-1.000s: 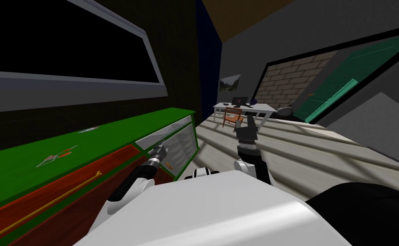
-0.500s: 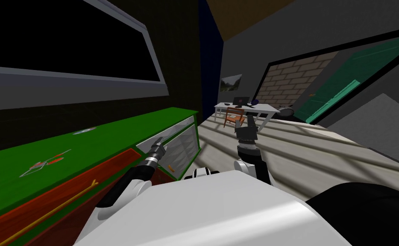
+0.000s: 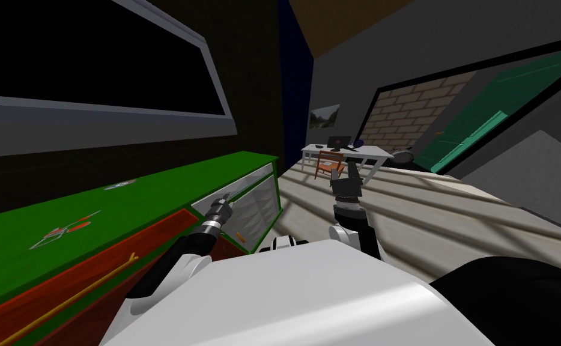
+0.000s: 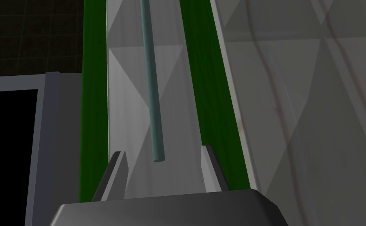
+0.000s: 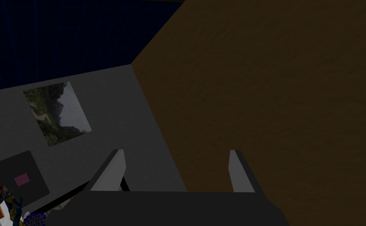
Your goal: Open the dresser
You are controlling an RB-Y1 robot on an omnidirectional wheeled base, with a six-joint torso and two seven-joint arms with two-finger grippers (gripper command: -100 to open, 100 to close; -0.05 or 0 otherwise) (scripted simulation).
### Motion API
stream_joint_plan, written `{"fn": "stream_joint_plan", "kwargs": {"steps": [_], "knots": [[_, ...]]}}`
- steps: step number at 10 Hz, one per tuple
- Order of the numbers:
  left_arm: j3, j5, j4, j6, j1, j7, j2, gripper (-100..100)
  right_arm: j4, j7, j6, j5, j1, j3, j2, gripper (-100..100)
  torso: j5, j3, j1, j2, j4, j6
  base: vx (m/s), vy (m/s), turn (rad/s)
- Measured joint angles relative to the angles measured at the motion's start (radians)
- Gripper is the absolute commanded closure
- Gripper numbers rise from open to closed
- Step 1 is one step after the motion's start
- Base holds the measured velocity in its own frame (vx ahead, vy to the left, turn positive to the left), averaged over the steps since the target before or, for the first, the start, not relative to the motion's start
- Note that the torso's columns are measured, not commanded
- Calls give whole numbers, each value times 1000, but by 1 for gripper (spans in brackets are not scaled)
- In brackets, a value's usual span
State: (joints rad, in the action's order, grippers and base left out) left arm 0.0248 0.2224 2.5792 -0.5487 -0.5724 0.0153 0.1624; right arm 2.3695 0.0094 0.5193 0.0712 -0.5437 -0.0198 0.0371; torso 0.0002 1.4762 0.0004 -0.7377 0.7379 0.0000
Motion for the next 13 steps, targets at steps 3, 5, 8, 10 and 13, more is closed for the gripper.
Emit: {"fn": "stream_joint_plan", "kwargs": {"steps": [3, 5, 8, 10, 13], "knots": [[-5, -1, 16, -6, -9, -1, 0, 100, 0, 0, 0, 0, 0, 0, 0, 0, -1, -1, -5, -2, 0, 0, -112, -142, 12], [-9, -2, 29, -12, -17, -1, -1, 100, 0, 0, 0, 0, 0, 0, 0, 0, 0, -1, 0, -1, 0, 0, -94, -104, 11], [-7, -4, -9, -20, -10, 1, -3, -100, 0, 0, 0, 0, 0, 0, 0, 0, 1, 3, 4, 4, -1, 0, 2, 1, -1], [-7, -2, -62, -6, -10, 0, -1, -100, 0, 0, 0, 0, 0, 0, 0, 0, 0, 0, 0, 0, 0, 0, 19, 24, -2], [-11, -11, -103, 18, 4, -3, -8, -100, 0, 0, 0, 0, 0, 0, 0, 0, 0, 1, 2, 2, 0, 0, 58, 73, -13]]}}
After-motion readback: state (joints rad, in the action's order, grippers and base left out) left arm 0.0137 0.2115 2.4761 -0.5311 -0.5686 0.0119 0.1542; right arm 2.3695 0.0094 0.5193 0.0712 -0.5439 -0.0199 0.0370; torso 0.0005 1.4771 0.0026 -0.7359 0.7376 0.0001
